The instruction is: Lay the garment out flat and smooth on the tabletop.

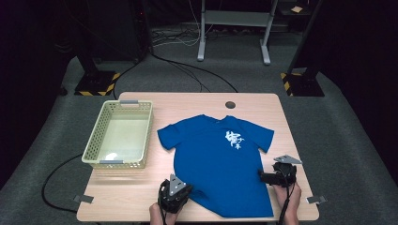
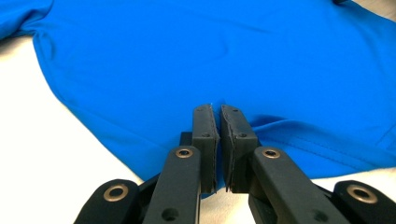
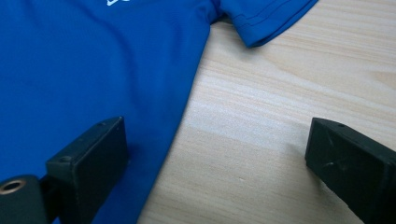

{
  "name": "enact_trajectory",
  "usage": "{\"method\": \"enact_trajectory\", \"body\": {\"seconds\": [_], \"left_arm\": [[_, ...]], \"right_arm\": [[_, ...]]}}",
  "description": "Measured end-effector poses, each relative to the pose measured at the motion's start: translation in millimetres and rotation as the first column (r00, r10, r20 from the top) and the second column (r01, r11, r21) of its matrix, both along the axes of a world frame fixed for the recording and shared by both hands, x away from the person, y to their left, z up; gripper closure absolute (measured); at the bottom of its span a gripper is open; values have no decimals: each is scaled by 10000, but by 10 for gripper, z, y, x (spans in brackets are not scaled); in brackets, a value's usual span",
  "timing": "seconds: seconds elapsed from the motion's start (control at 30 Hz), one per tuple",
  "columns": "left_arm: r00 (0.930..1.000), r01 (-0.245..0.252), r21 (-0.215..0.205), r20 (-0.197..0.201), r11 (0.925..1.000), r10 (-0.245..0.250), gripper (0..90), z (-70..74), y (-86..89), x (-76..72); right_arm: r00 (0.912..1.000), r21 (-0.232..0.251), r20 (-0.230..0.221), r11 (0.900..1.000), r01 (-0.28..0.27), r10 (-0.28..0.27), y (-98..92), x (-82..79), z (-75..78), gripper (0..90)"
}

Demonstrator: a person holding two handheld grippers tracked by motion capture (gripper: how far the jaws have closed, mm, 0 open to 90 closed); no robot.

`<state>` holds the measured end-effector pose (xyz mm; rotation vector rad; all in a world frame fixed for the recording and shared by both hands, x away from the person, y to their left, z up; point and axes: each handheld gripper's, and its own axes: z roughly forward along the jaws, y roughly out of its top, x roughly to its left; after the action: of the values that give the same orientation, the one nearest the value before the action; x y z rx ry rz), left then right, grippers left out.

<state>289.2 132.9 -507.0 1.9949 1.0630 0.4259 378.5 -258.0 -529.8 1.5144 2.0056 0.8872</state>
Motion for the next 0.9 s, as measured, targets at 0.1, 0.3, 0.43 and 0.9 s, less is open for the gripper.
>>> {"method": "enact_trajectory", "body": {"seconds": [0.1, 0.3, 0.43, 0.9], "left_arm": [[9999, -36, -4, -104, 10000, 36, 845, -10, 34, -11], [9998, -109, 48, -183, 9999, 110, 845, -31, 73, -48], [9998, -95, 95, -188, 9999, 96, 845, -32, 90, -63], [9996, 114, 424, -253, 9990, -104, 844, -29, 49, -53]], "right_arm": [[10000, -2, 0, 10000, 6, -6, 0, 0, 0, 51], [10000, -3, 1, 10000, 3, -3, 0, 0, 0, 51], [10000, -4, 1, 10000, 5, -5, 0, 0, 0, 51], [10000, -11, 4, 10000, 18, -18, 0, 2, 0, 51]]}}
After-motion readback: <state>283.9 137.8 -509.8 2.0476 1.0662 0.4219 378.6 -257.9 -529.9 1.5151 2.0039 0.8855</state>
